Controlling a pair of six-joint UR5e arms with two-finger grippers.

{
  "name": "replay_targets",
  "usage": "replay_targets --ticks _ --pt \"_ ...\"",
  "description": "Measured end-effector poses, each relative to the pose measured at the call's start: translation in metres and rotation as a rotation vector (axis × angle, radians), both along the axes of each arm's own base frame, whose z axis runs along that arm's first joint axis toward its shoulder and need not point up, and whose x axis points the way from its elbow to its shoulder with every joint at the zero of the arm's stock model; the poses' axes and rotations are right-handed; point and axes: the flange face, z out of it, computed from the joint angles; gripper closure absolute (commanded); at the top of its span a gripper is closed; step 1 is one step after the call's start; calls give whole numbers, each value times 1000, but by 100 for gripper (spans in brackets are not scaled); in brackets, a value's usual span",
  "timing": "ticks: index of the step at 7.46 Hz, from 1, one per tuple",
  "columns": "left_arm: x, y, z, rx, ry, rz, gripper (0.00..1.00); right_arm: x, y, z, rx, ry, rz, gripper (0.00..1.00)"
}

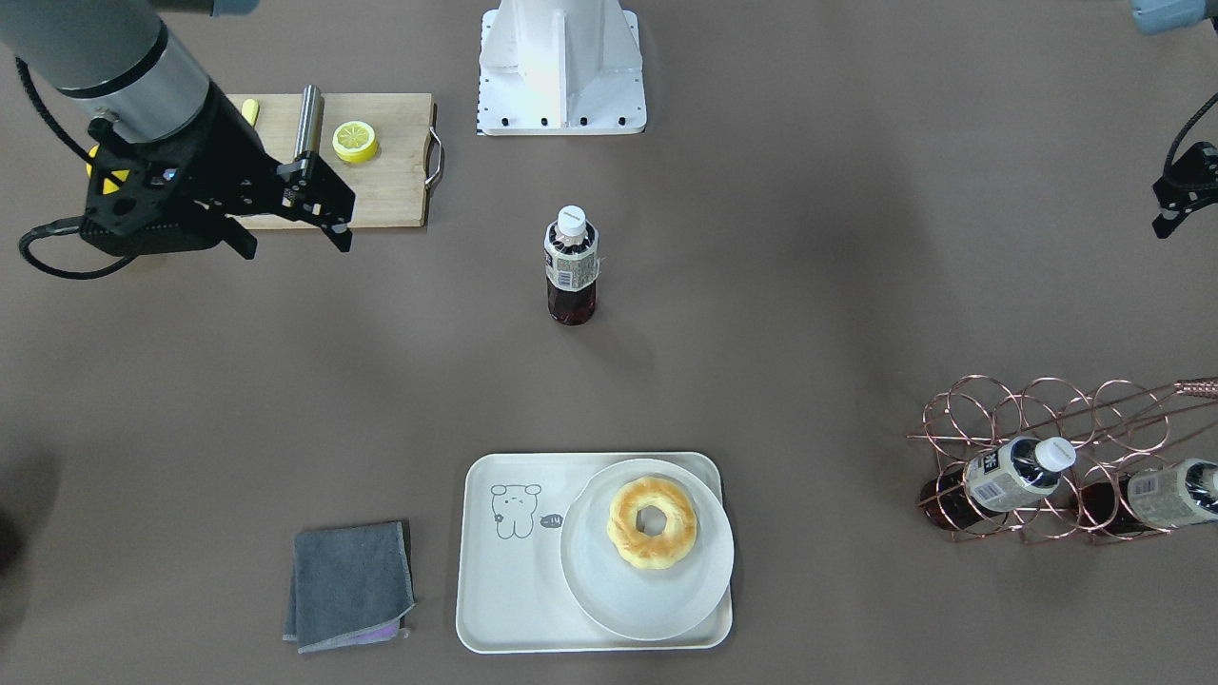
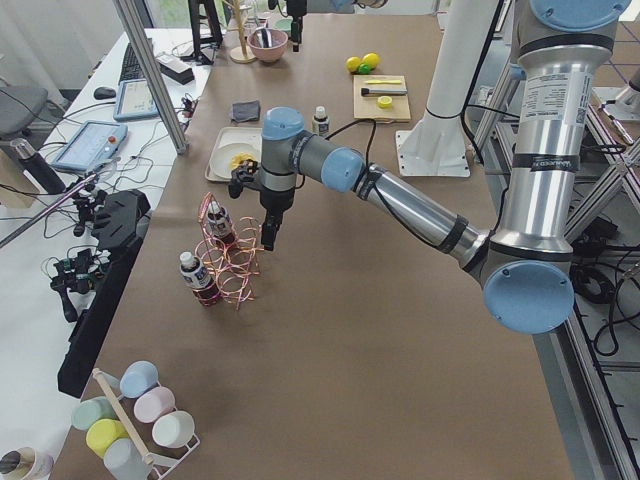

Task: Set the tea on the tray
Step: 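Move the right gripper over the standing bottle and grasp its cap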

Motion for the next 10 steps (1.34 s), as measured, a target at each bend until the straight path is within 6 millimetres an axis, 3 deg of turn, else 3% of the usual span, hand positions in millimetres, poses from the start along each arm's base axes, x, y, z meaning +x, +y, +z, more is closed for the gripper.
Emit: replay_targets --ticks 1,3,6,7,10 --pt "-25 2 20 39 -2 61 3 -20 19 -19 -8 -13 5 0" --pt "-47 -1 50 72 -17 136 3 -71 55 -48 -24 0 22 0" --pt "-85 11 79 31 -18 83 3 -128 99 -87 -26 40 29 0" --pt "-90 16 84 19 -17 74 3 -145 108 -96 1 55 31 0" --pt "-93 20 91 6 -17 69 3 -184 101 -125 14 87 32 1"
